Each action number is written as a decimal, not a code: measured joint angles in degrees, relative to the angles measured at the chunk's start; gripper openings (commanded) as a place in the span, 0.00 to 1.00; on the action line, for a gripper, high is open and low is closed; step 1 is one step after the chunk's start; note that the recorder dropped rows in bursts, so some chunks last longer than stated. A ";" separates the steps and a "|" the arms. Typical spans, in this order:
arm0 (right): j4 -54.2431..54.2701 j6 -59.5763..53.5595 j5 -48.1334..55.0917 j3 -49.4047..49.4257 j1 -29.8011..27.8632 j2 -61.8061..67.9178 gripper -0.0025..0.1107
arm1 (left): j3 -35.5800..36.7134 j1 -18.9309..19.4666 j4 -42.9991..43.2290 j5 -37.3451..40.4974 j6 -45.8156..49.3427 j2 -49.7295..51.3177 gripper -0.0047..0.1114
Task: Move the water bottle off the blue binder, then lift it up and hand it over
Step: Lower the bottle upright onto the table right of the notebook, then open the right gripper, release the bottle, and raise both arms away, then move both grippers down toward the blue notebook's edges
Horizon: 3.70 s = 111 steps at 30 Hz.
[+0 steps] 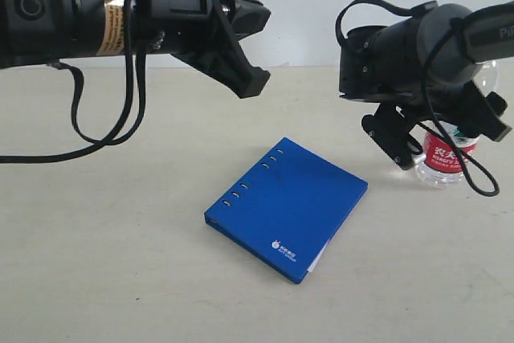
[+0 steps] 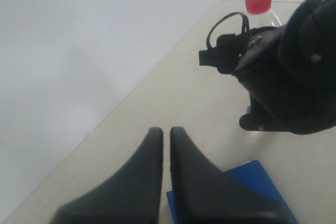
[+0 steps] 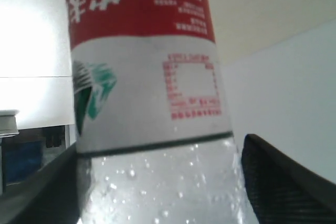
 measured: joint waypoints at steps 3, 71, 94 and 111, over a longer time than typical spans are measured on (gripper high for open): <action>-0.36 -0.74 0.00 -0.24 0.00 -0.92 0.64 | 0.00 0.00 0.00 0.00 0.00 1.05 0.08; -2.30 -1.84 0.25 -0.24 -2.30 -29.51 0.55 | 1.11 4.79 -0.15 -1.27 0.65 3.24 0.08; 80.81 25.43 -29.44 -0.24 -2.54 -45.28 0.02 | 18.77 4.79 -0.15 1.90 -4.38 -24.83 0.08; 86.25 33.18 -9.70 0.17 -2.54 -35.33 0.02 | 29.76 4.79 -0.37 -0.24 -12.10 -28.57 0.08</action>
